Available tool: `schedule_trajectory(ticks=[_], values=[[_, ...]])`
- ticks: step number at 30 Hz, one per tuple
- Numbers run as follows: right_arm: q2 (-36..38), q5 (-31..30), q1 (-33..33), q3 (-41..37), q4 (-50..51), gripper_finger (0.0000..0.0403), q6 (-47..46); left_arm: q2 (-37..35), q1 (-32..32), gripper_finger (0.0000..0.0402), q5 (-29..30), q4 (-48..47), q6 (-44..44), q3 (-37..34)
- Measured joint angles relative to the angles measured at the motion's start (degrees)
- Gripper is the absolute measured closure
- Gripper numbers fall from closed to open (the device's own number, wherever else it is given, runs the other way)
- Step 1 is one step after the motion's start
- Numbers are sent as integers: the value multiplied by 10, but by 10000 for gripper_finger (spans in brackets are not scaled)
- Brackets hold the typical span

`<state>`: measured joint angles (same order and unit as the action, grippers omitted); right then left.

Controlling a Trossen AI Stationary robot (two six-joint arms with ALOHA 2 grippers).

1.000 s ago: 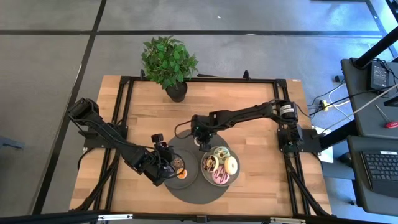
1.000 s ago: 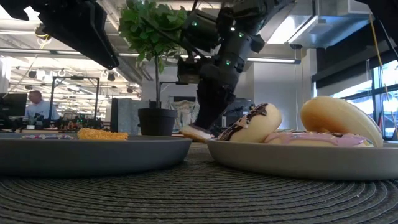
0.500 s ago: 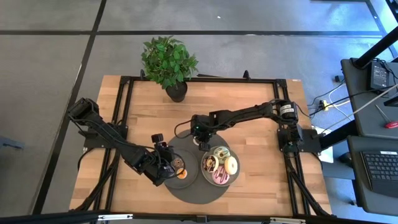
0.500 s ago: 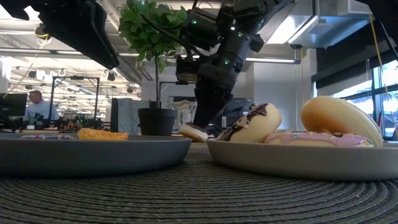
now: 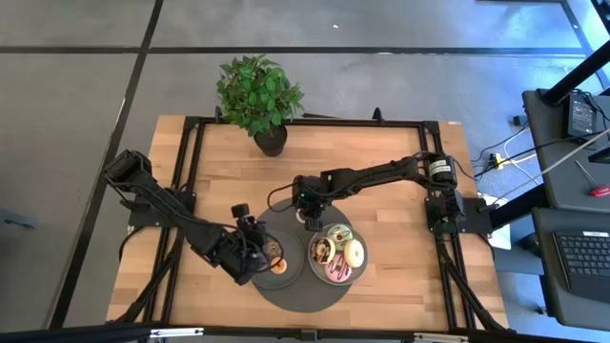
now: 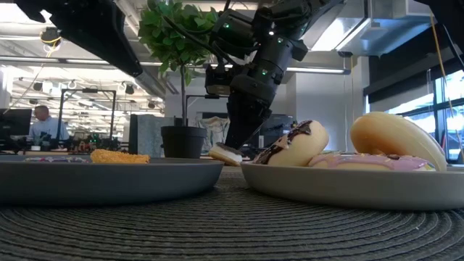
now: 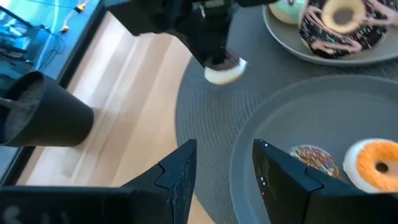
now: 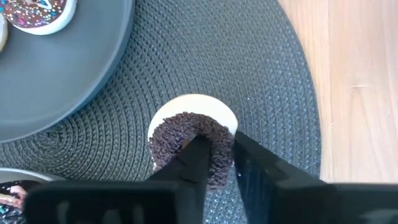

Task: Pick & Place donuts
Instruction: Put the black donut on the dark gray plate

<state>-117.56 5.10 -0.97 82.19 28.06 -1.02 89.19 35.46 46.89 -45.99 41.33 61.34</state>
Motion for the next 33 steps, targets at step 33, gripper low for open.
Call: schedule_trajectory(ticks=[33], values=[[182, -78, 38, -71, 142, 264, -110, 1, -184, 251, -193, 365, -125, -94]])
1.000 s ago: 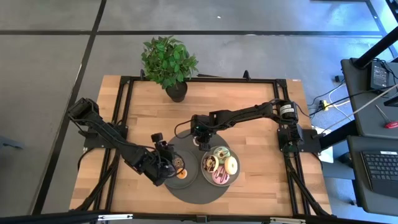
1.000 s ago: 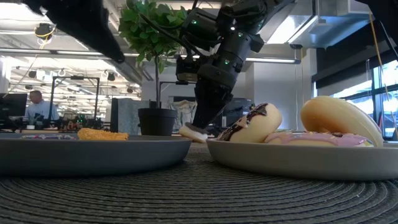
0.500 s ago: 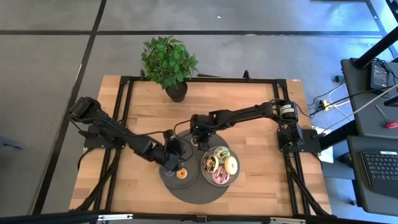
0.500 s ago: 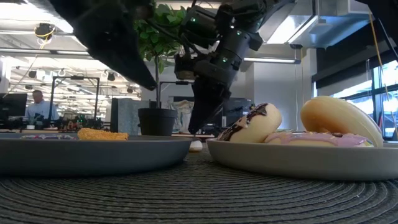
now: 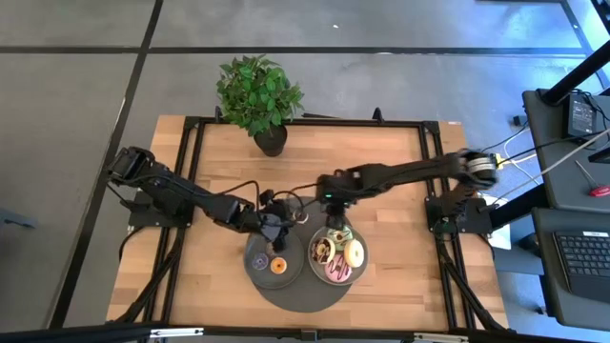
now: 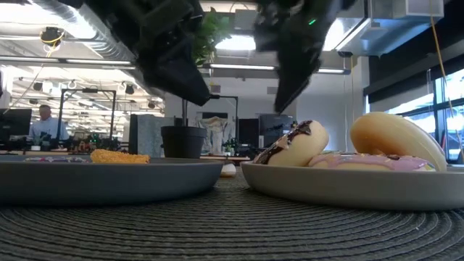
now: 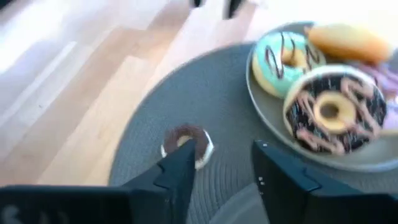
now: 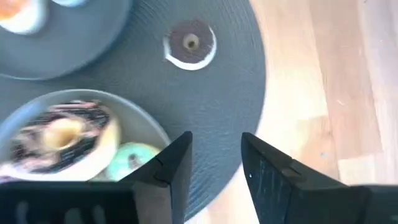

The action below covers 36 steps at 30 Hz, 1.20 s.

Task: Pick & Place donuts
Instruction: Put the black donut on the dark gray plate

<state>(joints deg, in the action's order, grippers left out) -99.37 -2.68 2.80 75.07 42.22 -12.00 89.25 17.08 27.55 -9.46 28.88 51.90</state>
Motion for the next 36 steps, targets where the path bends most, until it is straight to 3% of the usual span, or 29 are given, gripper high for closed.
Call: schedule_trajectory(ticks=[9, 16, 21, 36], values=[[233, -145, 67, -224, -156, 264, -121, 0, -21, 251, 11, -12, -11, 0], [336, -212, 107, -341, -246, 264, -148, 8, -70, 259, -60, 17, -11, 0], [368, -247, 111, -376, -273, 264, -148, 44, -97, 262, -134, 40, -43, 0], [374, -247, 111, -378, -282, 264, -144, 135, -136, 264, -136, 80, -67, 0]])
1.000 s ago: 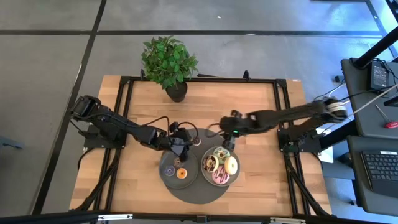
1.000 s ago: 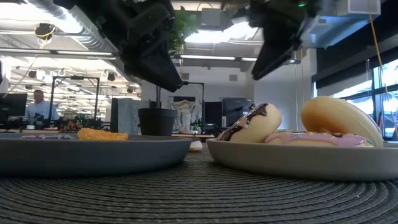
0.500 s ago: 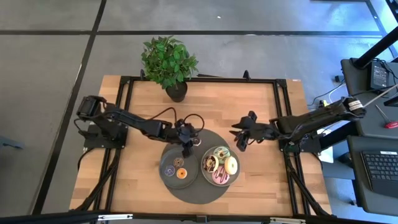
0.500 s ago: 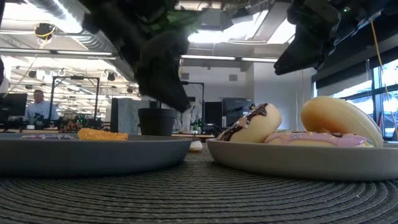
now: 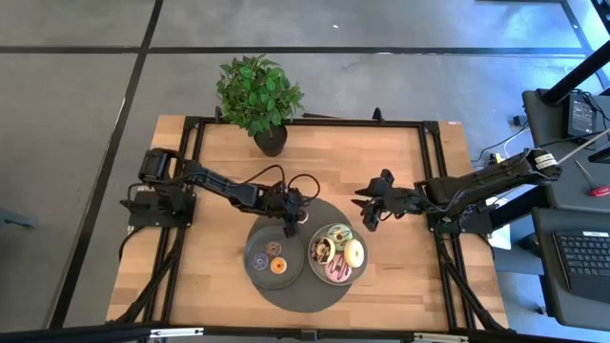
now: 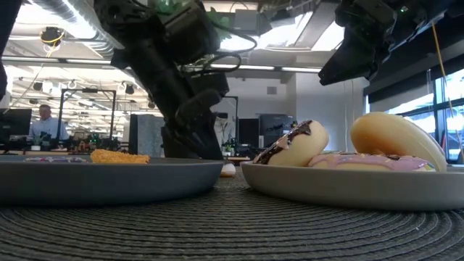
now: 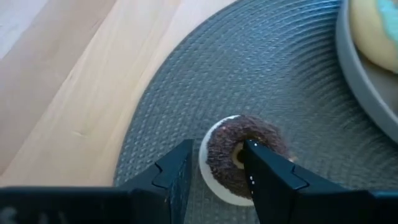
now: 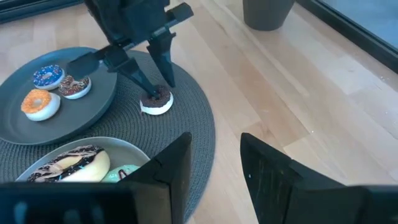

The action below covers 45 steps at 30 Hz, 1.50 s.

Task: Pick & Place donuts
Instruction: Put the black donut on the dark gray plate

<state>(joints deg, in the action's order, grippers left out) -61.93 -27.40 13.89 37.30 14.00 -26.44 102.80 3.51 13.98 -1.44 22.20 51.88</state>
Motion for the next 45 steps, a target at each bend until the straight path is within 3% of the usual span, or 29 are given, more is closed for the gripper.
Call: schedule_trajectory(ticks=[8, 19, 27, 36, 45], values=[[0, 0, 0, 0, 2, 264, 13, 4, -3, 290, -8, 1, 0, 0], [0, 0, 0, 0, 3, 264, 15, 4, -3, 389, -21, -1, -5, 0], [0, 0, 0, 0, 8, 264, 12, -98, 8, 395, -21, -101, -5, 0], [-1, 0, 0, -1, 14, 264, 12, -160, 137, 396, -78, -184, 1, 0], [-1, 0, 0, -1, 16, 264, 11, -138, 248, 395, -1, -183, 95, 0]])
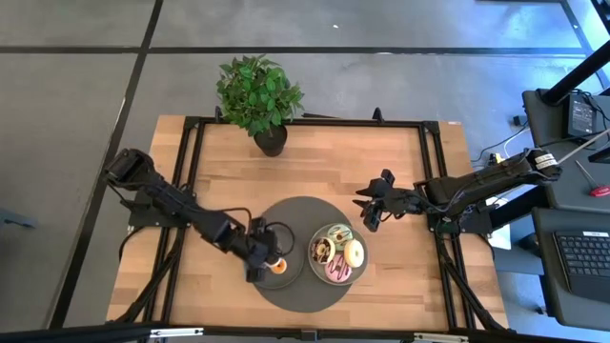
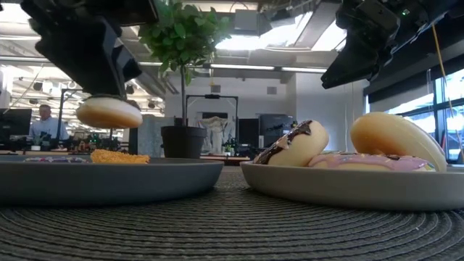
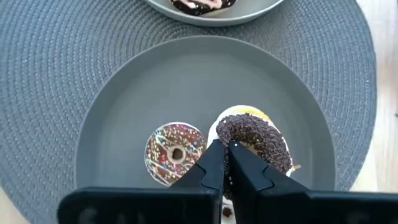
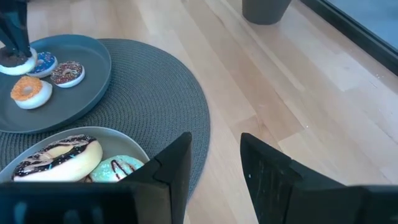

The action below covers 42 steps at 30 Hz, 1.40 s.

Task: Pick & Place donuts
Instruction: Put the black donut on the dark gray plate

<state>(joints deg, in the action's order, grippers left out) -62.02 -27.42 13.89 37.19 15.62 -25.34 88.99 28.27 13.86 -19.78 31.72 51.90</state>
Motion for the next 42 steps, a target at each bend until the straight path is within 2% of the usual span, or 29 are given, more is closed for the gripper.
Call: schedule_trajectory(ticks=[16, 23, 34, 42], values=[[-5, 0, 0, -1, 2, 264, -14, 29, 26, 394, 43, -1, 46, 0], [-9, 0, 0, -1, 1, 264, -14, 46, 26, 388, 43, -2, 65, 0], [-10, 0, 0, -1, 1, 264, -14, 46, 25, 369, 41, -2, 38, 0], [-10, 5, 0, -1, 1, 264, -14, 46, 24, 356, 42, -2, 50, 0]])
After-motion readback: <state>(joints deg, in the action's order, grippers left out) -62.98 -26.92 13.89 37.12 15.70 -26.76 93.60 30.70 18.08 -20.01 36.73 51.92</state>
